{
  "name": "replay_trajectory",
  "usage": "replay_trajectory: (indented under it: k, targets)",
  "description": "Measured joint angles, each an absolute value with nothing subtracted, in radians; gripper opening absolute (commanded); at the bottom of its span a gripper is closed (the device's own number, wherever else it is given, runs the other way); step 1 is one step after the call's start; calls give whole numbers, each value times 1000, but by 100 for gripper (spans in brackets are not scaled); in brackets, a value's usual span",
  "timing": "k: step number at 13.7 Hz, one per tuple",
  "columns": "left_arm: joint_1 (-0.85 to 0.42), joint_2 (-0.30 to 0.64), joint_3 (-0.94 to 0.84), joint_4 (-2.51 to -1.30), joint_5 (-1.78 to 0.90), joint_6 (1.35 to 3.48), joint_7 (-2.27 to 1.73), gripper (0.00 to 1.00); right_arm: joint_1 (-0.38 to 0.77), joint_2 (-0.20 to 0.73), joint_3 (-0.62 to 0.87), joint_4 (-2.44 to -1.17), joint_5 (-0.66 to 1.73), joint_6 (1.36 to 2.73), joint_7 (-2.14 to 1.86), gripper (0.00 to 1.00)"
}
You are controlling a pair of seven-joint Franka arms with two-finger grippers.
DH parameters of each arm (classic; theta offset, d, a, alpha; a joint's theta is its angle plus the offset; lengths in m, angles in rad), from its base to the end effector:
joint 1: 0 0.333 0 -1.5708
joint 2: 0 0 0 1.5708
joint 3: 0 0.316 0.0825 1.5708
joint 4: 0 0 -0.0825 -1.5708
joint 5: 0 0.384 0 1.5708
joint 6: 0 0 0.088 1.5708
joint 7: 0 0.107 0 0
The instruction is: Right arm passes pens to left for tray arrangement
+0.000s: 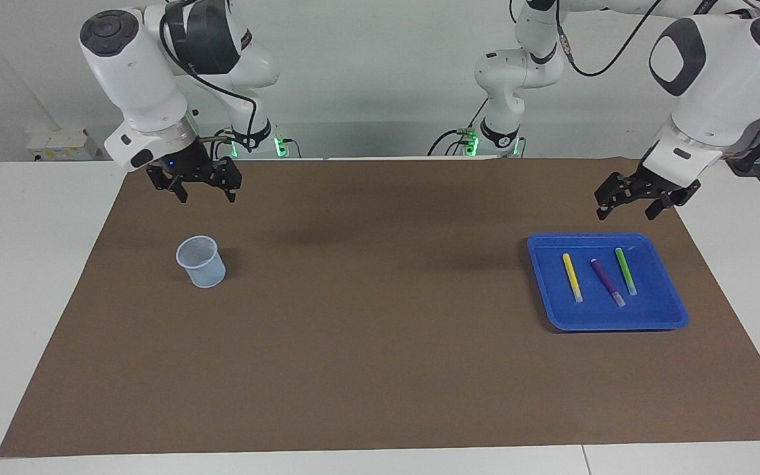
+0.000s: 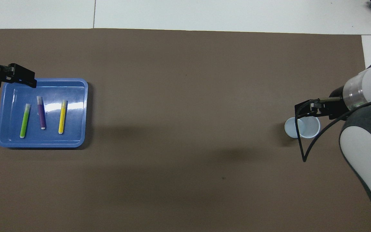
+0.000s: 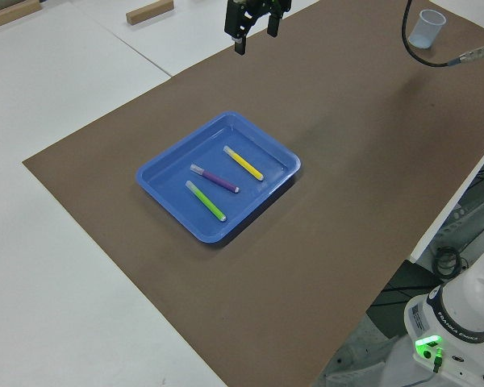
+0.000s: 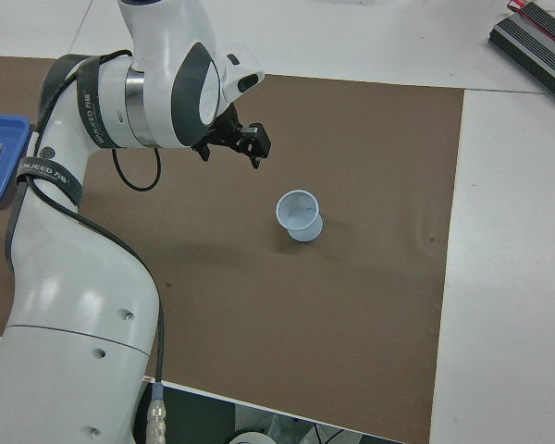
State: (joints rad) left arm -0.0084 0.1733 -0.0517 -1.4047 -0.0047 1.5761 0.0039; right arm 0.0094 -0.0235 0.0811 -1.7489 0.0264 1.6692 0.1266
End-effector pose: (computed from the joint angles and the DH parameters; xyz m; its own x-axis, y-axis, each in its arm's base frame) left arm 0.6071 -0.0342 0.6027 0.9980 -0.0632 -0.0016 -0.0631 -0.9979 0.0136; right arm 0.5465 0.0526 0.5614 0.9975 -0.0389 -0.0589 -0.0400 -0.9991 -0.0169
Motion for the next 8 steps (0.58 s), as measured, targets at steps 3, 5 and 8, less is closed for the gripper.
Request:
replay_trajectory:
  k: [3, 5, 8]
  targets:
    - [-22, 142, -51, -1419, -5, 1573, -19, 100, 9, -23, 81, -1749, 26, 1669, 127, 100]
    - [-22, 111, -44, -1442, -3, 1568, -19, 100, 9, -23, 81, -1749, 26, 1669, 127, 100]
    - [-22, 56, -40, -1515, 30, 1567, -19, 100, 9, -23, 81, -1749, 26, 1669, 127, 100]
